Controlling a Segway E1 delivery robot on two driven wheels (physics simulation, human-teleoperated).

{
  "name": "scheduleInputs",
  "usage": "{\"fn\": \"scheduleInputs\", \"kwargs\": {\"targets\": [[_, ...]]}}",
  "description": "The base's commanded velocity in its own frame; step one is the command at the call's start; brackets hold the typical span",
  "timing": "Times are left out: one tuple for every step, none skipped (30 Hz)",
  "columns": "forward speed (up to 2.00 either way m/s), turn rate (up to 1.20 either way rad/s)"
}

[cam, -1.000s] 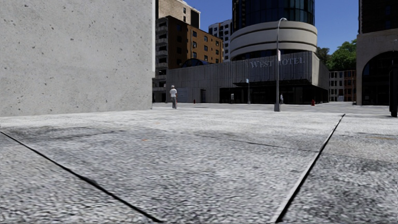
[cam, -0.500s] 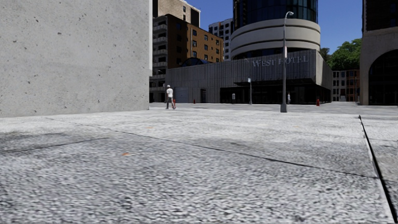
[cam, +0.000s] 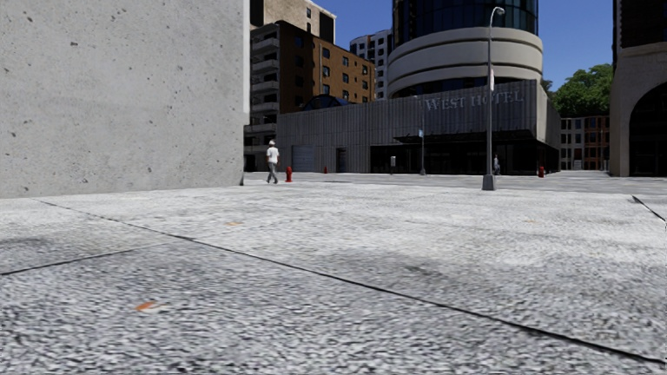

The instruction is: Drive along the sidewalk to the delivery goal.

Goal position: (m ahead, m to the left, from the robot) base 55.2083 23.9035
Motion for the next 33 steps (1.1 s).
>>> {"fn": "scheduleInputs", "kwargs": {"targets": [[2.0, 0.0], [2.0, 0.0], [2.0, 0.0], [2.0, 0.0], [2.0, 0.0], [2.0, 0.0], [2.0, 0.0], [2.0, 0.0], [2.0, 0.0], [2.0, 0.0], [2.0, 0.0], [2.0, 0.0], [2.0, 0.0], [2.0, 0.0], [2.0, 0.0], [2.0, 0.0], [2.0, 0.0], [2.0, 0.0], [2.0, 0.0], [2.0, 0.0], [2.0, 0.0], [2.0, 0.0], [2.0, 0.0], [2.0, 0.0], [2.0, 0.0], [2.0, 0.0], [2.0, 0.0], [2.0, 0.0], [2.0, 0.0], [2.0, 0.0], [2.0, 0.0], [2.0, 0.0], [2.0, 0.0]]}}
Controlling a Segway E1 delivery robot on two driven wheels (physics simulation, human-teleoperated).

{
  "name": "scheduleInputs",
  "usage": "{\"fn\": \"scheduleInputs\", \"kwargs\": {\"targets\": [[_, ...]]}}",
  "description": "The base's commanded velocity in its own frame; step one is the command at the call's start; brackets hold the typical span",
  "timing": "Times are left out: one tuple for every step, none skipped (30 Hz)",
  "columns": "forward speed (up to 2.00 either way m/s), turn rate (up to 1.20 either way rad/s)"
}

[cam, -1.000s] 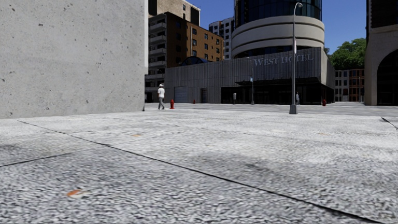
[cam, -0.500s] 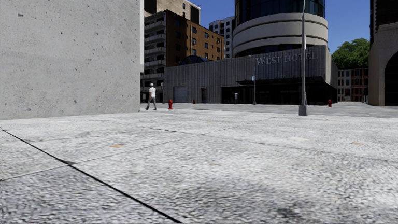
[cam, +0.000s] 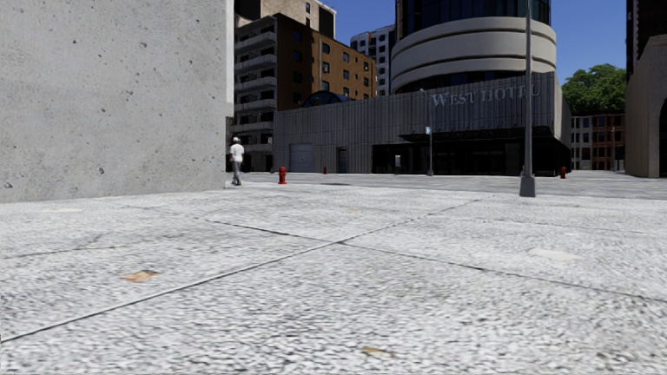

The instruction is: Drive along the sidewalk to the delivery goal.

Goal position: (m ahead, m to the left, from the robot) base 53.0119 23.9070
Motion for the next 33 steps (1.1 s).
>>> {"fn": "scheduleInputs", "kwargs": {"targets": [[2.0, 0.0], [2.0, 0.0], [2.0, 0.0], [2.0, 0.0], [2.0, 0.0], [2.0, 0.0], [2.0, 0.0], [2.0, 0.0], [2.0, 0.0], [2.0, 0.0], [2.0, 0.0], [2.0, 0.0], [2.0, 0.0], [2.0, 0.0], [2.0, 0.0], [2.0, 0.0], [2.0, 0.0], [2.0, 0.0], [2.0, 0.0], [2.0, 0.0], [2.0, 0.0], [2.0, 0.0], [2.0, 0.0], [2.0, 0.0], [2.0, 0.0], [2.0, 0.0], [2.0, 0.0], [2.0, 0.0], [2.0, 0.0], [2.0, 0.0], [2.0, 0.0], [2.0, 0.0], [2.0, 0.0]]}}
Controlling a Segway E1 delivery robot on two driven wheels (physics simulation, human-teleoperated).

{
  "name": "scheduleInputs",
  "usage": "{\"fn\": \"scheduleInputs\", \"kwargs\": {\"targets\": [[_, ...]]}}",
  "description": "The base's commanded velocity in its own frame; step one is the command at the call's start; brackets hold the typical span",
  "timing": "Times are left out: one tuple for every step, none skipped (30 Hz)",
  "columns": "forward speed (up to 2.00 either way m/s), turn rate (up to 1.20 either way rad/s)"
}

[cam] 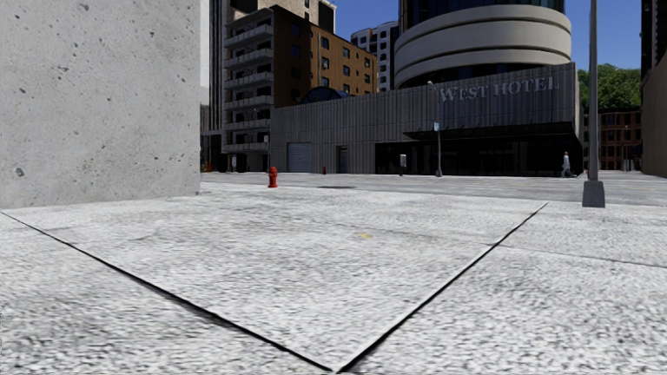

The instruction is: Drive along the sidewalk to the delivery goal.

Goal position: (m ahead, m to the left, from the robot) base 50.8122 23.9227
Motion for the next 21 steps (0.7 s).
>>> {"fn": "scheduleInputs", "kwargs": {"targets": [[2.0, 0.0], [2.0, 0.0], [2.0, 0.0], [2.0, 0.0], [2.0, 0.0], [2.0, 0.0], [2.0, 0.0], [2.0, 0.0], [2.0, 0.0], [2.0, 0.0], [2.0, 0.0], [2.0, 0.0], [2.0, 0.0], [2.0, 0.0], [2.0, 0.0], [2.0, 0.0], [2.0, 0.0], [2.0, 0.0], [2.0, 0.0], [2.0, 0.0], [2.0, 0.0]]}}
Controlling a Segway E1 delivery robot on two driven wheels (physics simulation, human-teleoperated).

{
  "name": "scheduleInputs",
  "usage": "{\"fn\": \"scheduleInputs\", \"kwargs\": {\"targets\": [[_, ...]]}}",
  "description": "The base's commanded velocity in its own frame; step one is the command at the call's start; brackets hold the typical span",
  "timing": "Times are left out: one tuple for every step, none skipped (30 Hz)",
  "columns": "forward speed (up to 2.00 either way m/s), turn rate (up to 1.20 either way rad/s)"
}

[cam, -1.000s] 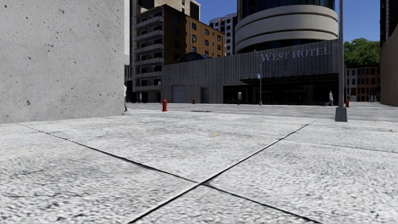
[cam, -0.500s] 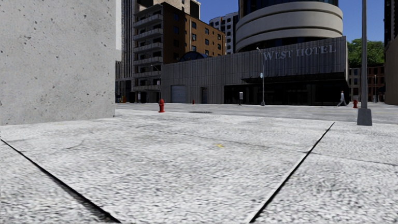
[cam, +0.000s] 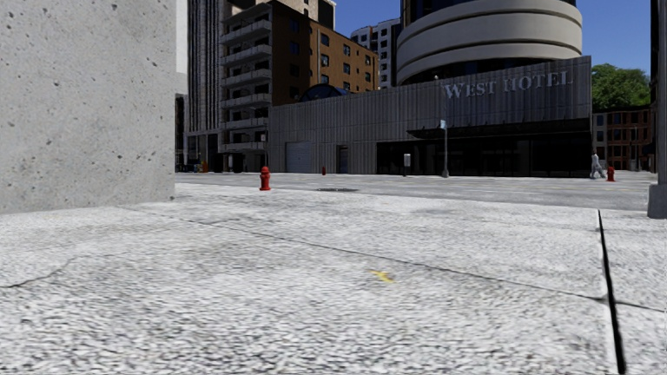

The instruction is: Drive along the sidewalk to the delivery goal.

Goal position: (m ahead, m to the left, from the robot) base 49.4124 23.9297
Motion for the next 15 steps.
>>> {"fn": "scheduleInputs", "kwargs": {"targets": [[2.0, 0.0], [2.0, 0.0], [2.0, 0.0], [2.0, 0.0], [2.0, 0.0], [2.0, 0.0], [2.0, 0.0], [2.0, 0.0], [2.0, 0.0], [2.0, 0.0], [2.0, 0.0], [2.0, 0.0], [2.0, 0.0], [2.0, 0.0], [2.0, 0.0]]}}
